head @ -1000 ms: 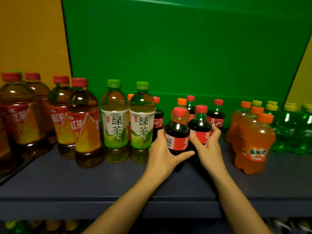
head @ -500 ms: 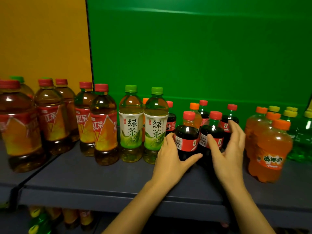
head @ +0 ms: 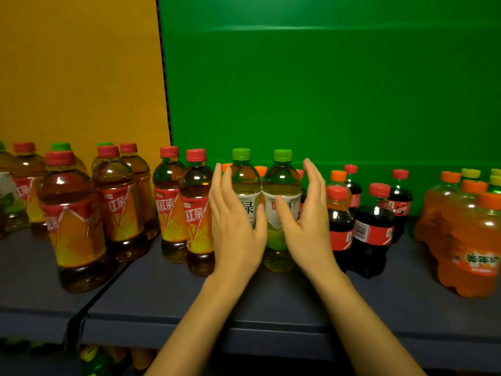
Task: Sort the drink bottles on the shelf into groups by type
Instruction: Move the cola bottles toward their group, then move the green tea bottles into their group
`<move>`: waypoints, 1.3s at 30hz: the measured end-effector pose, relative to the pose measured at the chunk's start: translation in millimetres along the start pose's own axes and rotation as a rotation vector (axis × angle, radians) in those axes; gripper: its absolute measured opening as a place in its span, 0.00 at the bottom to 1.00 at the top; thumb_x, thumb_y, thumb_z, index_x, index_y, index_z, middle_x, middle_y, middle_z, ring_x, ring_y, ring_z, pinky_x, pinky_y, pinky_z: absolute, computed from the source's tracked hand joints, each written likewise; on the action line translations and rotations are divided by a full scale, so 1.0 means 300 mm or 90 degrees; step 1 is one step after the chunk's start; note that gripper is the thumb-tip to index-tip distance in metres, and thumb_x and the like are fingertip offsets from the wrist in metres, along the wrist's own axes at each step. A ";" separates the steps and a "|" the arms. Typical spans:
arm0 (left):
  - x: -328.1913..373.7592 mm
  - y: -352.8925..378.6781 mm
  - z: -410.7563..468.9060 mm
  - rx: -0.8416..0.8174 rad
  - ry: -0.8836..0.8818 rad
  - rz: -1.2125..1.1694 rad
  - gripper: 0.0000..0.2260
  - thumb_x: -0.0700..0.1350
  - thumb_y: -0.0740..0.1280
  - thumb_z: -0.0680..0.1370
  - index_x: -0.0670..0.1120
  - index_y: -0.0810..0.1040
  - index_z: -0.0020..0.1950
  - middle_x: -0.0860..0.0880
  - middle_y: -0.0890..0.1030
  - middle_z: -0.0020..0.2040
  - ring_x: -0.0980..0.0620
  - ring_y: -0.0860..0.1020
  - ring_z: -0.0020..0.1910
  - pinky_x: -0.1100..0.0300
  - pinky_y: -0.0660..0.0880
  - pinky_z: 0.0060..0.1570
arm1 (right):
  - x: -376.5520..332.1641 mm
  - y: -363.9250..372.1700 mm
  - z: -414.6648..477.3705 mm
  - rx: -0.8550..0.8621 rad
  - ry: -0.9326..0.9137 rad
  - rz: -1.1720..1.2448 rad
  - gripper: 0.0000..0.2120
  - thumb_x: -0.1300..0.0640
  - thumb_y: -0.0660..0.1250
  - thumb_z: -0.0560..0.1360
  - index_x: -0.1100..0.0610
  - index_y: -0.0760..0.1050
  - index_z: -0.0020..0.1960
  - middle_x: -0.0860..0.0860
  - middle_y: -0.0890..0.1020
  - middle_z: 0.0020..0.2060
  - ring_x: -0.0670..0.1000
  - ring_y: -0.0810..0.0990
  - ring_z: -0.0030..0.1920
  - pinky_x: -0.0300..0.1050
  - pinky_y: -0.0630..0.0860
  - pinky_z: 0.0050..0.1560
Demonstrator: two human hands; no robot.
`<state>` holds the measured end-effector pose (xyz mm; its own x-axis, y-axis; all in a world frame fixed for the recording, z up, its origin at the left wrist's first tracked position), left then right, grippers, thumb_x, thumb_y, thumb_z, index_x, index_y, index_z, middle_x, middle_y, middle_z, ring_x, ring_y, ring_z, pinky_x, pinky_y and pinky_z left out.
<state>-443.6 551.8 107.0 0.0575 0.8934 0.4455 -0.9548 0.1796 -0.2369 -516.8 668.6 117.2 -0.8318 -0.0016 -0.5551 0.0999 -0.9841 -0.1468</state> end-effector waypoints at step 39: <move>-0.091 0.102 -0.025 -0.065 -0.139 -0.098 0.40 0.47 0.72 0.71 0.42 0.51 0.75 0.44 0.61 0.72 0.48 0.60 0.72 0.54 0.62 0.70 | 0.041 -0.009 -0.153 -0.050 0.147 0.151 0.30 0.36 0.64 0.66 0.46 0.65 0.64 0.40 0.77 0.59 0.39 0.75 0.60 0.46 0.73 0.62</move>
<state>-472.3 536.0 81.0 0.1247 0.7446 0.6558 -0.9049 0.3564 -0.2326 -502.3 679.3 73.2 -0.6352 -0.1790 -0.7513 0.3250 -0.9444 -0.0498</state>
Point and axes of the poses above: each hand's wrist, its own z-axis towards the middle knuckle, its own y-axis out of the palm, x = y × z, the point moved 10 cm from there along z, towards the middle knuckle
